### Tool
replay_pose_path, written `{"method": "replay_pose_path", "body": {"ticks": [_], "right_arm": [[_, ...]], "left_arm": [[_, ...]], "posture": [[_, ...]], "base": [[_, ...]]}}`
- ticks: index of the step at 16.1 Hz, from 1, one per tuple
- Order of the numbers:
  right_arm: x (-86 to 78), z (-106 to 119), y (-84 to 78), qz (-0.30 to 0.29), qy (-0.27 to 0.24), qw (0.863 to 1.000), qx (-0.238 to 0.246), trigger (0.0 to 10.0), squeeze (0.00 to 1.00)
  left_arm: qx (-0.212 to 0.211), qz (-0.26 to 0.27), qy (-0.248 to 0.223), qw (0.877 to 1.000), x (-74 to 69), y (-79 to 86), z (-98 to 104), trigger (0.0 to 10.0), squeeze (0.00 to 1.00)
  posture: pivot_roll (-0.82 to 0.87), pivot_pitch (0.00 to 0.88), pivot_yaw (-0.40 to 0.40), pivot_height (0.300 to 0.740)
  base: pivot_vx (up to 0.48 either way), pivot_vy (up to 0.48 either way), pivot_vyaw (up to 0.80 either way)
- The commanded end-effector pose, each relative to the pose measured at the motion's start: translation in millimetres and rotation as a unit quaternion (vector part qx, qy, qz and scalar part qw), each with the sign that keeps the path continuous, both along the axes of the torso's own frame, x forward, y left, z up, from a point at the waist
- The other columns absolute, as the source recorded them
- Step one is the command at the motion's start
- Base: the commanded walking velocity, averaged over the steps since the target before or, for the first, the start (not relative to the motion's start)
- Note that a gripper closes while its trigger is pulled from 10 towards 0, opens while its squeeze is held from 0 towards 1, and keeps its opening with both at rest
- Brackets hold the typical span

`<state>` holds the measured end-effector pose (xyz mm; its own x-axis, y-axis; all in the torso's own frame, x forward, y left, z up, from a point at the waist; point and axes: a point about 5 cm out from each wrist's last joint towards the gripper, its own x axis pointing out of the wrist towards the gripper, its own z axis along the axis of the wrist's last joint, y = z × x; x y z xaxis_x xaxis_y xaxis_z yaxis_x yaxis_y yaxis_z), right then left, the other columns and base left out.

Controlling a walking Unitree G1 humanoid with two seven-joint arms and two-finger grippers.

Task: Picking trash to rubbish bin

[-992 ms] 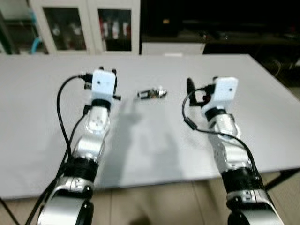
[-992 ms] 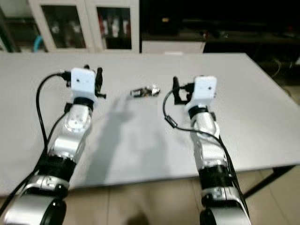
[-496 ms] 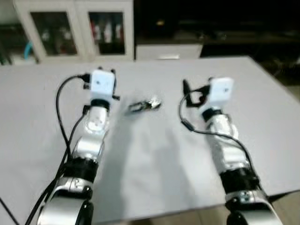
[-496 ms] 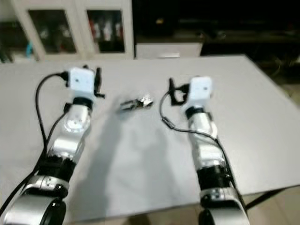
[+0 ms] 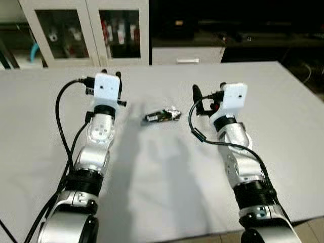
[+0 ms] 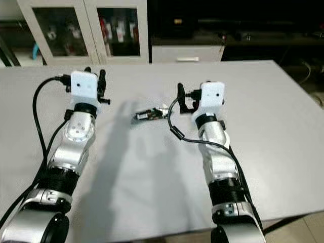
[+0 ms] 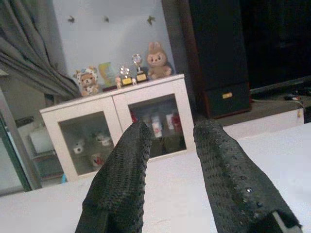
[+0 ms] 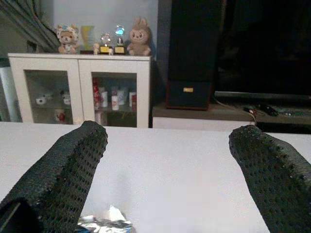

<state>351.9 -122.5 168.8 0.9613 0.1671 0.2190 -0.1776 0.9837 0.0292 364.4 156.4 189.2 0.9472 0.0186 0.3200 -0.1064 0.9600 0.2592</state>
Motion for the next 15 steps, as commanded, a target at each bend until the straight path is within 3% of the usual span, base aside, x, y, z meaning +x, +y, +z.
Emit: {"method": "replay_pose_path", "body": {"ticks": [1, 11, 13, 15], "right_arm": [[1.6, 0.1, 1.9, 0.008, 0.011, 1.0, -0.001, 10.0, 0.0], [1.1, 5.1, 43.8, 0.094, 0.028, 0.995, 0.012, 10.0, 0.0], [5.3, 12.1, 58.9, 0.116, 0.026, 0.993, 0.011, 10.0, 0.0], [7.4, 13.2, 63.9, 0.12, 0.03, 0.992, 0.008, 10.0, 0.0]], "left_arm": [[-0.002, 0.007, -0.003, 1.0, 0.5, 2.9, 2.1, 10.0, 0.0], [0.001, 0.017, 0.004, 1.0, -3.0, 11.4, -1.5, 10.0, 0.0], [0.0, 0.015, 0.01, 1.0, -8.6, 9.6, -6.1, 10.0, 0.0], [-0.002, 0.014, 0.011, 1.0, -13.9, 9.4, -7.3, 10.0, 0.0]], "posture": [[-0.01, 0.021, -0.035, 0.74], [-0.01, 0.057, -0.043, 0.74], [-0.01, 0.093, -0.054, 0.74], [-0.01, 0.124, -0.063, 0.74]], "base": [[0.0, 0.0, 0.0], [0.0, 0.0, 0.0], [0.0, 0.0, 0.0], [0.0, 0.0, 0.0]]}}
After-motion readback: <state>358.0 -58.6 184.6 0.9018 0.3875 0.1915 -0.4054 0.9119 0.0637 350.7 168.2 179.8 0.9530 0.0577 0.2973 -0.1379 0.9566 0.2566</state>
